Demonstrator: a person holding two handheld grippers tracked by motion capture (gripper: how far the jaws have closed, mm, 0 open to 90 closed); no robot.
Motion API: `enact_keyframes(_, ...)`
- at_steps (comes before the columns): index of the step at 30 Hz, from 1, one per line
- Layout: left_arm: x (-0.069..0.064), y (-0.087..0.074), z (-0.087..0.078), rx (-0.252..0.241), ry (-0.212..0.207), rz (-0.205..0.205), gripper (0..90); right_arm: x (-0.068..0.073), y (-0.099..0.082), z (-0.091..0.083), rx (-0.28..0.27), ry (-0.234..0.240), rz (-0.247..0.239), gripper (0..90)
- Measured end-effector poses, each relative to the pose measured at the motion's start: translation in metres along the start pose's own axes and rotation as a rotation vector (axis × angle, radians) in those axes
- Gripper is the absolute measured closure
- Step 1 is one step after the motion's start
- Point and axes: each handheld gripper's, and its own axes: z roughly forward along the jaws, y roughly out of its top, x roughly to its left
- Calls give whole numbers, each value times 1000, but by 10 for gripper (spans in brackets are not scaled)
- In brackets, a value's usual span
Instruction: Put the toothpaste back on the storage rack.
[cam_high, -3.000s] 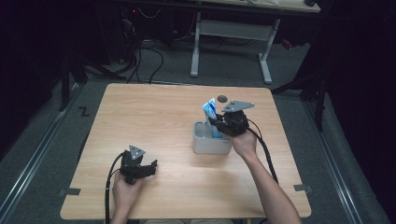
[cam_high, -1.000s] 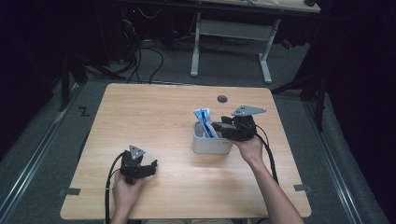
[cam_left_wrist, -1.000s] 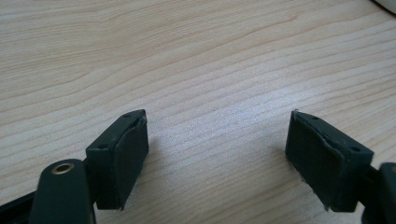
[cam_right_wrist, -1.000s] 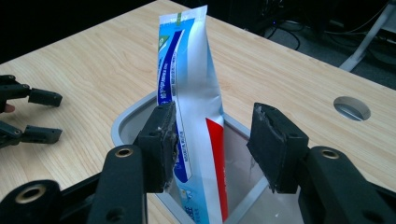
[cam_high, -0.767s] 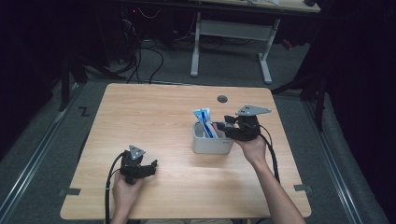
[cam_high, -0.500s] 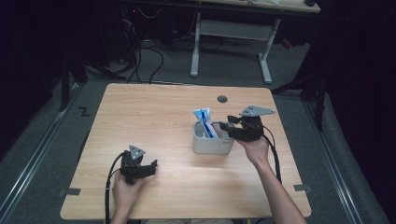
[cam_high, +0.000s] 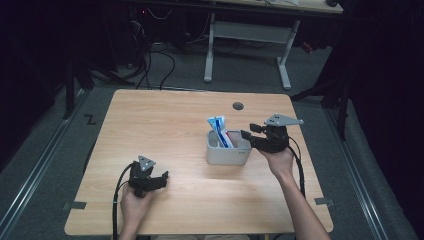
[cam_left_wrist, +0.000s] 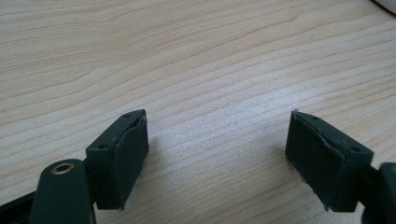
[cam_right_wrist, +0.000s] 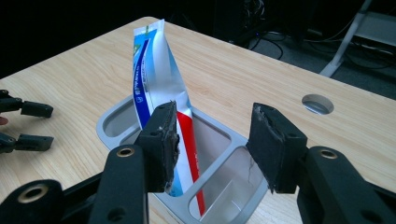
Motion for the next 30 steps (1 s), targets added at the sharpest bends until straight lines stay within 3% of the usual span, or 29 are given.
enact_keyframes(30,0,0,0,0,0,-1,218,-19,-11,-30,-31,-33,39,518)
